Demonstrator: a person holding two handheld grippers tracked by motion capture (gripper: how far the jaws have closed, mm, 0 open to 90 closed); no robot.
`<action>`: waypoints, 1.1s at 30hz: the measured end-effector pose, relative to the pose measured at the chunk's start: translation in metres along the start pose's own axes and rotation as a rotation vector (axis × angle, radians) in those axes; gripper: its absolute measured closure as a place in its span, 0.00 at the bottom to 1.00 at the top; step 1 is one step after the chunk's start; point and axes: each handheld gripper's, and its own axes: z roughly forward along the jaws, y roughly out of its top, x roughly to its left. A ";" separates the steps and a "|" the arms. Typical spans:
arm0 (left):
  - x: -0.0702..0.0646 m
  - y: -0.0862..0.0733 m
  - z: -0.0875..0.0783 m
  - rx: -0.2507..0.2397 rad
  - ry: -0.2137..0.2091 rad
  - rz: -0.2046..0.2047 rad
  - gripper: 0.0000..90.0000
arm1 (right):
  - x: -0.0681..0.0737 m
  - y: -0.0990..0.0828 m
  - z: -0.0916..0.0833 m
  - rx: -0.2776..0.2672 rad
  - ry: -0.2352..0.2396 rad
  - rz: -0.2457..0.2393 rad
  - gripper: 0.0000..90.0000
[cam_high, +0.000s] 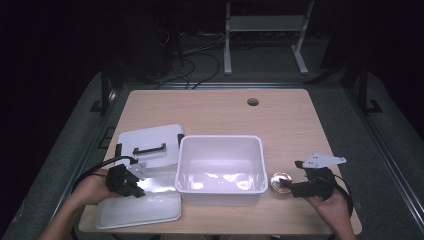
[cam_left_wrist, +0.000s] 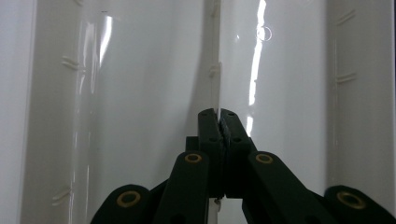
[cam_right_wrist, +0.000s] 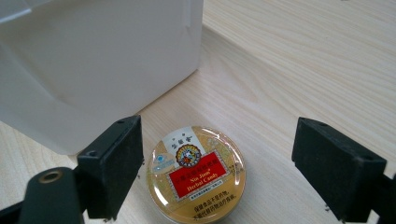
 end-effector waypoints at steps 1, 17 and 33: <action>0.001 0.001 0.001 0.000 -0.002 0.008 0.99 | 0.000 0.000 0.000 0.002 0.000 0.003 0.18; 0.009 0.000 0.003 -0.025 -0.010 -0.008 0.95 | 0.002 0.001 0.003 0.029 0.015 -0.012 0.17; 0.003 0.006 -0.025 -0.246 0.091 -0.064 0.69 | -0.002 0.010 0.020 0.287 0.100 -0.124 0.15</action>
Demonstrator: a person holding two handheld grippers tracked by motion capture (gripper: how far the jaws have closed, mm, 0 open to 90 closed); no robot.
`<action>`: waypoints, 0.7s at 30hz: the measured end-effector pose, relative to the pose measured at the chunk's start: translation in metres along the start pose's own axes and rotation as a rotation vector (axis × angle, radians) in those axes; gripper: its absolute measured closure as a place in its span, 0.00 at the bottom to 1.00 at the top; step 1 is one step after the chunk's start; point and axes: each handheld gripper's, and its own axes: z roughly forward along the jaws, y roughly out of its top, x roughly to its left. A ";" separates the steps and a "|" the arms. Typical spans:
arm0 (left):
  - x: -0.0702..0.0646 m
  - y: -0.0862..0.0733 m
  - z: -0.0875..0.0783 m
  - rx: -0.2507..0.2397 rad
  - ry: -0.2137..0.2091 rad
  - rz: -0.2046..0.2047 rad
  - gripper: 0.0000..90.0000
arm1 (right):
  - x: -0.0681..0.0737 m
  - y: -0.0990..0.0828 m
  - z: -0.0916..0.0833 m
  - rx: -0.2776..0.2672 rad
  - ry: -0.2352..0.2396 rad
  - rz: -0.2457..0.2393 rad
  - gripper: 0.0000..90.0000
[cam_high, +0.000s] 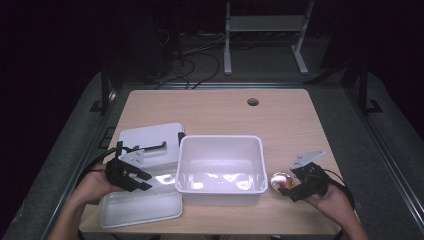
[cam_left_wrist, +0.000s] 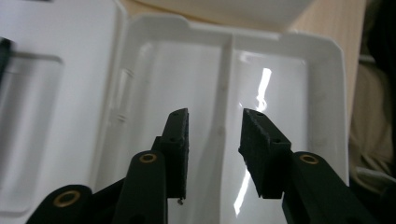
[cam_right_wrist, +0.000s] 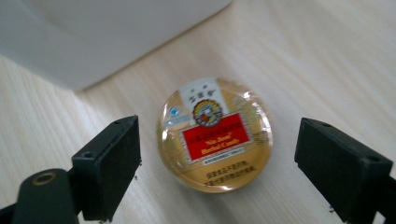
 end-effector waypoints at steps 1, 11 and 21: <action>0.001 0.000 -0.001 -0.020 -0.010 -0.014 0.67 | 0.000 0.002 0.003 0.020 0.009 -0.017 0.15; -0.004 -0.002 -0.009 -0.166 0.074 -0.062 0.50 | -0.001 0.015 0.023 0.170 0.024 -0.087 0.15; -0.008 -0.007 -0.011 -0.186 0.099 -0.074 0.41 | -0.001 0.021 0.033 0.242 0.028 -0.115 0.16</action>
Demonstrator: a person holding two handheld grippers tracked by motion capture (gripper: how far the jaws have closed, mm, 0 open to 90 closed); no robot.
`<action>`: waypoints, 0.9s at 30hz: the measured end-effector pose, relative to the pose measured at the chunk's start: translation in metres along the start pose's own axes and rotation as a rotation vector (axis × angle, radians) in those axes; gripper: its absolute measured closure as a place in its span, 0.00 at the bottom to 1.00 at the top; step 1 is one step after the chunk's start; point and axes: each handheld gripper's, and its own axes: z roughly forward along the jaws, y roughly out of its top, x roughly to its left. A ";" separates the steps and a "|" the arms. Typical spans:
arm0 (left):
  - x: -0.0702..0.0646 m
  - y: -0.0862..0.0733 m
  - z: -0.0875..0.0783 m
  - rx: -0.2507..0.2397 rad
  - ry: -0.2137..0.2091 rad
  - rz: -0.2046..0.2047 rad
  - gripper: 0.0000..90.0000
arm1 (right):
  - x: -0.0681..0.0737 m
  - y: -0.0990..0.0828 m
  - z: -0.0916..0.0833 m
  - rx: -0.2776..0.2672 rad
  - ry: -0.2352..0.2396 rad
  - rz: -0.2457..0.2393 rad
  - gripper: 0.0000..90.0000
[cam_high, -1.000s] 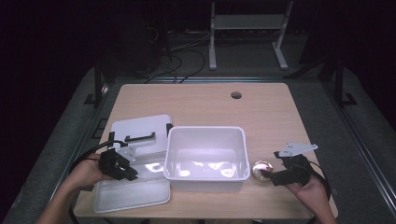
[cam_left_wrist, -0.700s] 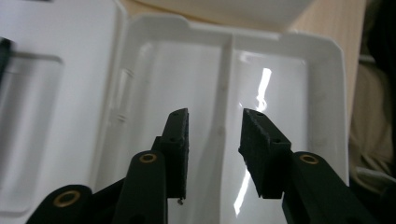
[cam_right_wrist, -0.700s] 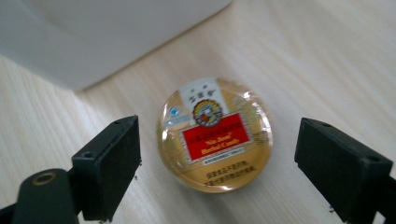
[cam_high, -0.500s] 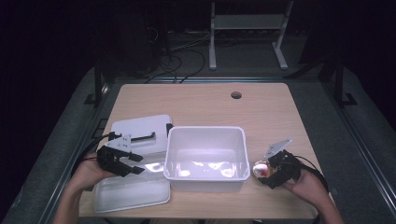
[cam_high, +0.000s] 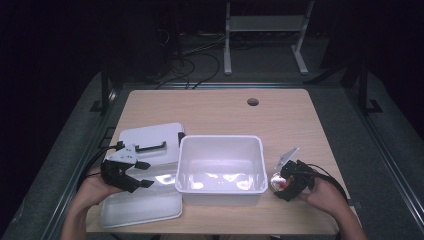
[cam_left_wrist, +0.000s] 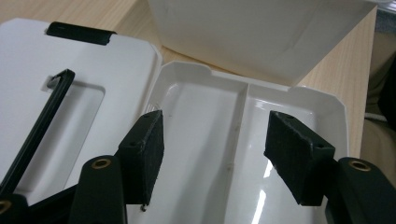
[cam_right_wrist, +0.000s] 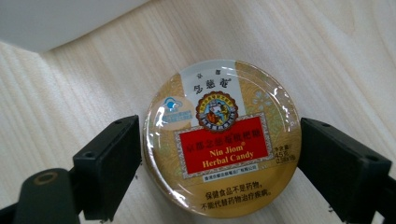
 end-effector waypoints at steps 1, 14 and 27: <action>0.000 0.000 0.000 -0.003 0.001 -0.001 0.40 | 0.000 0.000 0.001 0.002 0.001 0.000 0.17; -0.002 -0.001 -0.002 -0.011 0.015 -0.008 0.33 | -0.002 0.003 0.002 0.032 0.018 -0.027 0.22; 0.001 -0.008 -0.007 -0.040 0.034 -0.052 0.26 | -0.007 0.007 -0.032 -0.025 0.013 -0.051 0.22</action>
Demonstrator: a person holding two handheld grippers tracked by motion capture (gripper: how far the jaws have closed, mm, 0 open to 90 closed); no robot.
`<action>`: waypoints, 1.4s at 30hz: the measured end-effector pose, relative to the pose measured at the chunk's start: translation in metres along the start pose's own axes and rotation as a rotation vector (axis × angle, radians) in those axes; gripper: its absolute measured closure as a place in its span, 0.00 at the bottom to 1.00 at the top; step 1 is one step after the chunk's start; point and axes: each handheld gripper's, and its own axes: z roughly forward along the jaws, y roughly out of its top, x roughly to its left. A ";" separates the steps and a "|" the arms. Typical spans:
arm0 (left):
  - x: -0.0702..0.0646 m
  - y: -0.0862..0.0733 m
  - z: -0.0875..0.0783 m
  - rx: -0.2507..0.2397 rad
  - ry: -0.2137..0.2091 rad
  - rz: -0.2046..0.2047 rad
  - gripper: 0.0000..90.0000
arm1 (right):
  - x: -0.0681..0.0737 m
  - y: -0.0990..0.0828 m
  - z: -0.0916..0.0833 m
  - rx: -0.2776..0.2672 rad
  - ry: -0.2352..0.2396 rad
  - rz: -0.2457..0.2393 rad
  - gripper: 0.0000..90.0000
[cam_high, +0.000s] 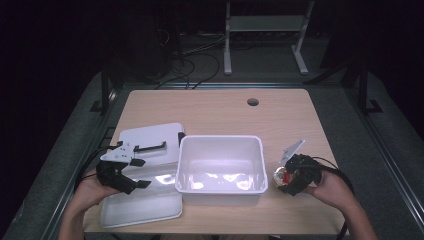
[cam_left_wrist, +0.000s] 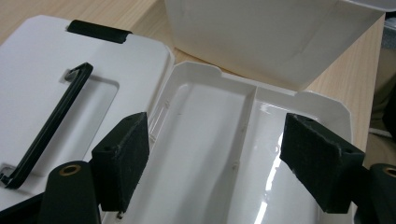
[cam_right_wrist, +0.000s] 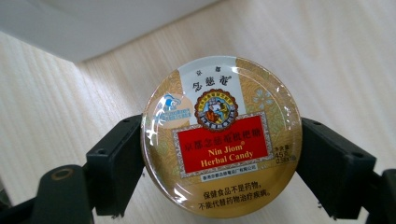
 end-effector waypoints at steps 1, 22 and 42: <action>0.000 0.000 -0.001 -0.003 0.001 -0.001 0.25 | 0.000 0.001 -0.004 -0.004 -0.004 0.000 0.22; 0.001 0.000 -0.007 -0.027 0.016 -0.019 0.19 | 0.004 0.028 -0.064 -0.032 -0.027 -0.074 0.22; 0.003 -0.004 -0.008 -0.031 0.012 -0.031 0.19 | 0.012 0.067 -0.099 -0.018 -0.022 -0.164 0.22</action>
